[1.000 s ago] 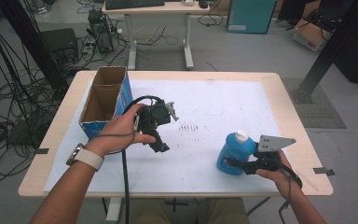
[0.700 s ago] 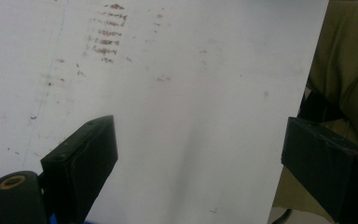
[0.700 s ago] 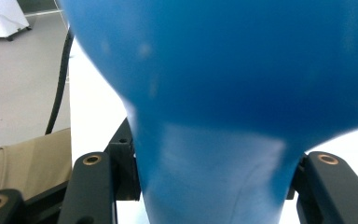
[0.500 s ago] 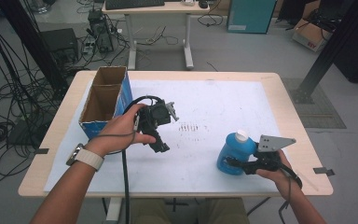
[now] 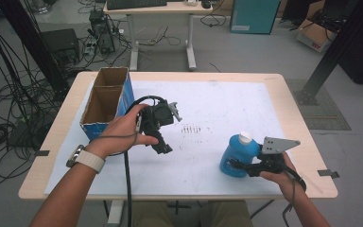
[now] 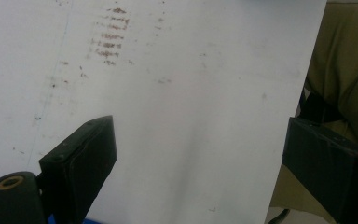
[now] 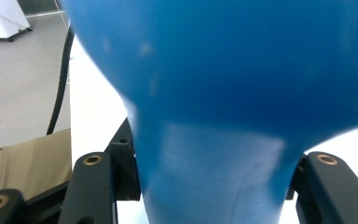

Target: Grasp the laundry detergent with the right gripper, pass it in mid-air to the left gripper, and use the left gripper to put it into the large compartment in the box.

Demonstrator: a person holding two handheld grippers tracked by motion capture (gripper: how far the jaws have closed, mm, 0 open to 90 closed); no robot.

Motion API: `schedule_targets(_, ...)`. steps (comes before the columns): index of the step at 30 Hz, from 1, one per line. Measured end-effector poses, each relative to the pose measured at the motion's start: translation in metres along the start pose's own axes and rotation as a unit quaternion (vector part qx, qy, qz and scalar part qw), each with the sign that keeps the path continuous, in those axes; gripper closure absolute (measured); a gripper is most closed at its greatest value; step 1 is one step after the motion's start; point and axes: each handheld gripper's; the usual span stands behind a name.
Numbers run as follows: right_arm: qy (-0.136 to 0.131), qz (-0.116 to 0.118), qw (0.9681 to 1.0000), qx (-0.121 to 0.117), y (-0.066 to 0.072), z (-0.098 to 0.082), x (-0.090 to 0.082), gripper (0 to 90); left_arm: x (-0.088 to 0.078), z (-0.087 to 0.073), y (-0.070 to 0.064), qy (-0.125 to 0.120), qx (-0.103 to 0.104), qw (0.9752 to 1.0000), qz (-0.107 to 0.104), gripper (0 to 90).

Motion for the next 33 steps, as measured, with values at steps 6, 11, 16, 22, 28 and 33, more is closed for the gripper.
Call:
schedule_targets(6, 0.006, 0.007, 0.9999, 0.013, -0.001, 0.001, 0.0, 43.8, -0.009, 0.005, -0.005, -0.006, -0.003, 1.0, 0.005, 10.1)
schedule_targets(11, 0.005, 0.013, 0.9996, 0.025, -0.004, 0.006, -0.002, 43.8, -0.022, 0.012, -0.011, -0.01, -0.001, 0.9999, 0.01, 9.1)
schedule_targets(16, 0.0, 0.029, 0.9994, 0.019, -0.007, 0.02, -0.003, 43.7, -0.033, 0.021, -0.015, -0.013, -0.005, 0.9999, 0.002, 8.6)
schedule_targets(22, 0.005, 0.07, 0.9965, 0.046, -0.009, 0.043, -0.004, 43.6, -0.05, 0.036, -0.027, -0.017, 0.011, 0.9998, -0.004, 7.4)
schedule_targets(28, 0.011, 0.121, 0.9915, 0.046, -0.009, 0.073, -0.005, 43.5, -0.062, 0.051, -0.038, -0.013, 0.026, 0.9995, -0.005, 6.1)
schedule_targets(33, 0.011, 0.146, 0.9889, 0.029, -0.009, 0.093, -0.001, 43.5, -0.071, 0.059, -0.042, -0.017, 0.041, 0.9989, -0.015, 4.2)
Point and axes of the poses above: each handheld gripper's, and its own axes: x roughly forward along the jaws, z roughly out of its top, y roughly to its left, and after that the axes turned 11 degrees about -z, right-handed
